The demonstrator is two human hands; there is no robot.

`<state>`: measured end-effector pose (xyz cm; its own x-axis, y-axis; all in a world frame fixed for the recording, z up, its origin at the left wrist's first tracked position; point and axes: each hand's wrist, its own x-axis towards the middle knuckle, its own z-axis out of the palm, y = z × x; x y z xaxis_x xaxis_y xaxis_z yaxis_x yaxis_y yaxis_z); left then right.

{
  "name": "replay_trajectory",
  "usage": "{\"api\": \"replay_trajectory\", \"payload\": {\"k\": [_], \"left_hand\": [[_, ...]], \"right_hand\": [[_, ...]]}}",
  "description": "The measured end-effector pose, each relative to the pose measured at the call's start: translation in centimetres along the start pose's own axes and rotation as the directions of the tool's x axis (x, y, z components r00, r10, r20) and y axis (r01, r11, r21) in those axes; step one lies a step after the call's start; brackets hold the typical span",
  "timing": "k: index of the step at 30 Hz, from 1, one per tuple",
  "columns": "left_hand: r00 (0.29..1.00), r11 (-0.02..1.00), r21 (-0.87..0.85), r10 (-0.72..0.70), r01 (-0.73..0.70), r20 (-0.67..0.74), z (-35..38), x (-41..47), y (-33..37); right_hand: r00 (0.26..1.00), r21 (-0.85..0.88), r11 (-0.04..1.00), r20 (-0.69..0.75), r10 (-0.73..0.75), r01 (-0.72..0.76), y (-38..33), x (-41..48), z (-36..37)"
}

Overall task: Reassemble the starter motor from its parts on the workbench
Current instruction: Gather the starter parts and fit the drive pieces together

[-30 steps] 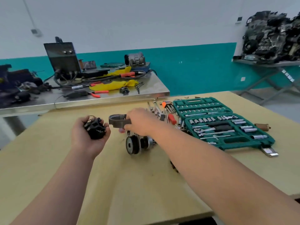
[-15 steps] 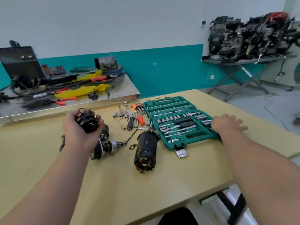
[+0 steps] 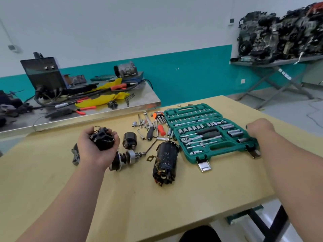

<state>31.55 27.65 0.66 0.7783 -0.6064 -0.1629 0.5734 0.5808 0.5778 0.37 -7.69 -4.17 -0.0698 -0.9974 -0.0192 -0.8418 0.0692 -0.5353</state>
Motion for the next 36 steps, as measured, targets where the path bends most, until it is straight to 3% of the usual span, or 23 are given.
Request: {"api": "replay_trajectory", "payload": {"k": [3, 5, 8, 10, 12, 13, 21, 25, 30, 33, 36], "left_hand": [[1.0, 1.0, -0.016, 0.005, -0.005, 0.003, -2.0, 0.1, 1.1], [1.0, 0.999, 0.03, 0.017, -0.017, 0.012, -3.3, 0.0, 1.5], [0.999, 0.999, 0.046, 0.019, -0.018, -0.033, -5.7, 0.2, 1.4], [0.998, 0.997, 0.075, 0.004, 0.001, -0.07, -6.9, 0.5, 1.0], [0.997, 0.993, 0.116, -0.02, 0.029, -0.079, -8.1, 0.9, 1.1], [0.996, 0.989, 0.137, -0.037, 0.047, -0.076, -8.6, 1.2, 1.5], [0.993, 0.921, 0.373, -0.109, 0.116, -0.039, -11.0, 4.0, 4.5], [0.996, 0.913, 0.401, -0.088, 0.075, 0.013, -11.2, 5.9, 4.7], [0.994, 0.902, 0.426, -0.094, 0.062, 0.055, -12.0, 7.4, 5.2], [0.996, 0.932, 0.355, -0.086, 0.068, 0.036, -12.9, 7.8, 6.2], [0.986, 0.939, 0.318, -0.159, 0.135, 0.051, -13.0, 7.9, 6.9]], "right_hand": [[0.975, 0.352, 0.91, -0.117, -0.19, 0.22, -4.0, -4.2, -0.9], [0.901, 0.48, 0.784, -0.029, -0.434, 0.393, -8.6, -10.1, -1.2], [0.644, 0.543, 0.609, 0.154, -0.749, 0.578, -14.1, -20.1, 0.8], [0.485, 0.583, 0.502, 0.202, -0.851, 0.639, -15.2, -25.9, 2.6], [0.363, 0.713, 0.399, 0.214, -0.907, 0.577, -15.3, -30.5, 4.8], [0.338, 0.773, 0.374, 0.219, -0.915, 0.513, -15.1, -32.2, 6.0], [0.349, 0.775, 0.473, 0.343, -0.872, 0.42, -14.4, -35.1, 12.9], [0.362, 0.713, 0.504, 0.361, -0.86, 0.487, -15.9, -34.3, 14.2], [0.436, 0.623, 0.484, 0.243, -0.866, 0.614, -18.1, -34.2, 16.0], [0.412, 0.553, 0.478, 0.249, -0.876, 0.682, -18.7, -34.0, 16.5], [0.343, 0.502, 0.436, 0.271, -0.899, 0.747, -19.0, -33.4, 16.4]]}}
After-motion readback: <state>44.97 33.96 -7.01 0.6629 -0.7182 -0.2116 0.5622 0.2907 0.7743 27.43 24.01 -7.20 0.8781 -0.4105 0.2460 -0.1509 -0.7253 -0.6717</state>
